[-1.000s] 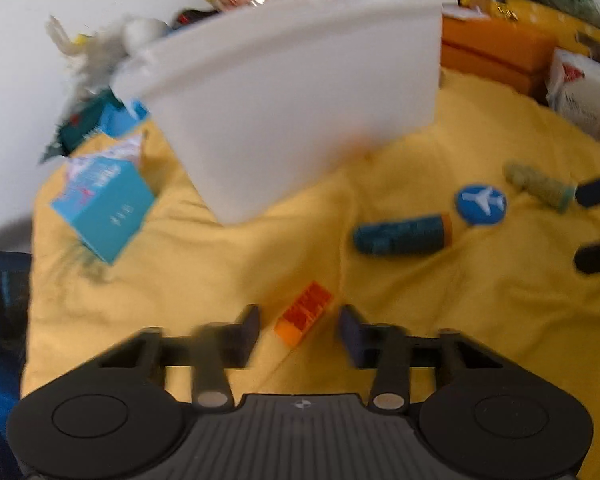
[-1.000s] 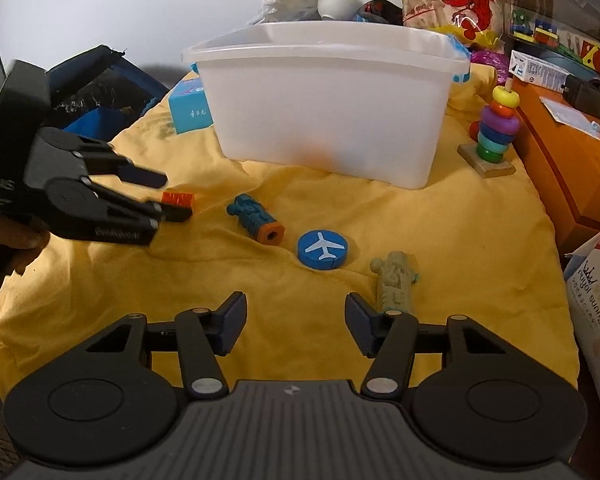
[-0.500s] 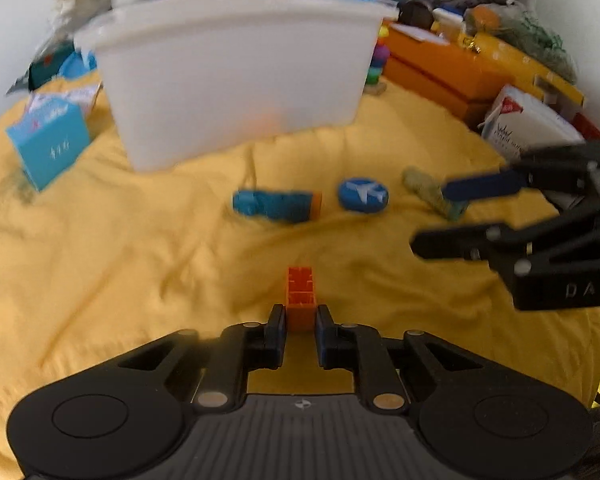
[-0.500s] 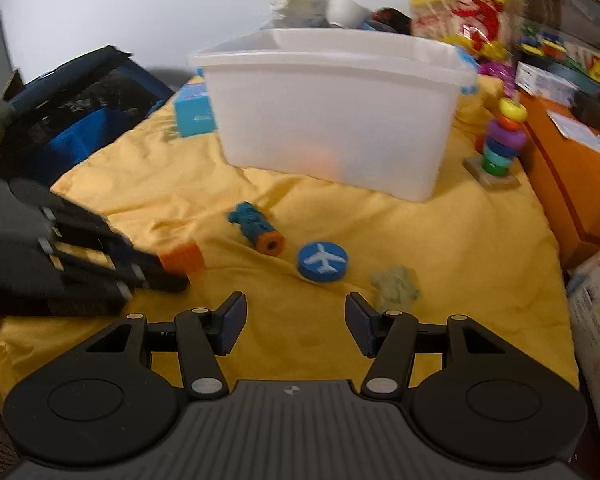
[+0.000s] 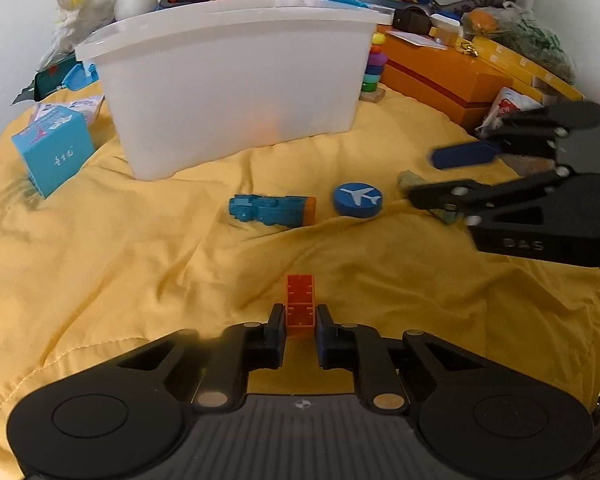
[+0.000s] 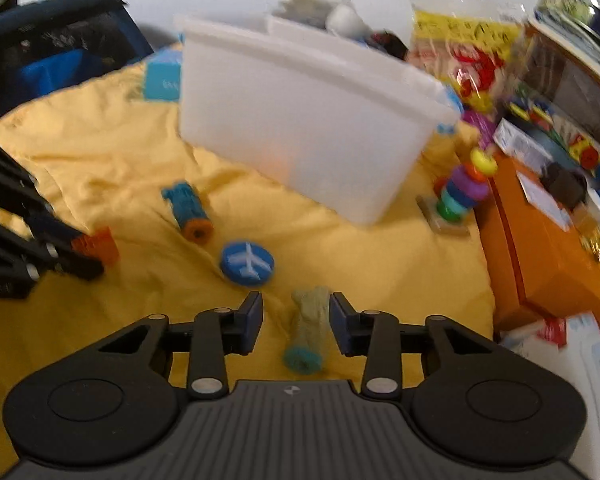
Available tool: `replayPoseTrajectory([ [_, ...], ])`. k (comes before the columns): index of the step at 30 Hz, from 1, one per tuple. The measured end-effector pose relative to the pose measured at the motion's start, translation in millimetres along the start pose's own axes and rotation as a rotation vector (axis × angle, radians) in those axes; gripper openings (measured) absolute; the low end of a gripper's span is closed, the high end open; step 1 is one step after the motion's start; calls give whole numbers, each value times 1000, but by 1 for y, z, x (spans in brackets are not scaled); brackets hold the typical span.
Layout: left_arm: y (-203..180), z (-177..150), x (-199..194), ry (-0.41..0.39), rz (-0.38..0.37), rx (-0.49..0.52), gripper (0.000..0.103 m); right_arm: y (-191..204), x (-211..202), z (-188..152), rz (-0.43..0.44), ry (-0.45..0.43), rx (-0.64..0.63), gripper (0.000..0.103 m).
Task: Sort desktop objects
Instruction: 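Grasp the blue airplane disc with the right tool while the left tool holds the orange brick, then carry the orange brick and airplane disc over the white bin and open both tools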
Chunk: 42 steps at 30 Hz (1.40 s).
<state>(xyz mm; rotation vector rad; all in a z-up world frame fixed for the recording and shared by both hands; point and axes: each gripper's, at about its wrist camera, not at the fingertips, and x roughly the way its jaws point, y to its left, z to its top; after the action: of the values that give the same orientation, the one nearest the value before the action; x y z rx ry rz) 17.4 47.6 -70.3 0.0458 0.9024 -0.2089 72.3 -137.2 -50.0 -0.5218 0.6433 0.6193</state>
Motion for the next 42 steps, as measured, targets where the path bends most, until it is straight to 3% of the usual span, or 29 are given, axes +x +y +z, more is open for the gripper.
replayPoseTrajectory([
  [3, -3, -3, 3, 17, 2, 15, 17, 14, 11, 12, 53, -7, -78, 56],
  [7, -4, -3, 2, 18, 4, 14, 17, 30, 44, 14, 65, 34, -133, 50],
  [10, -3, -4, 1, 17, 7, 12, 18, 20, 51, 15, 89, 25, -30, 41],
  [12, -2, -4, 0, 14, 8, 6, 18, 8, 51, 14, 110, 41, 67, 41],
  [21, -1, 7, -24, -66, 6, 14, 17, -8, -5, -4, 176, 12, 160, 41],
  [27, -1, 37, -48, -161, 21, 28, 17, -10, -33, -2, 120, -67, 143, 41],
  [34, -2, 79, -74, -294, 44, 76, 17, -19, -38, 19, 101, -129, 143, 41],
  [38, 7, 114, -83, -374, 85, 105, 17, -35, -39, 47, 85, -211, 175, 41],
  [42, 23, 155, -75, -433, 144, 109, 17, -53, -33, 98, 31, -324, 188, 41],
])
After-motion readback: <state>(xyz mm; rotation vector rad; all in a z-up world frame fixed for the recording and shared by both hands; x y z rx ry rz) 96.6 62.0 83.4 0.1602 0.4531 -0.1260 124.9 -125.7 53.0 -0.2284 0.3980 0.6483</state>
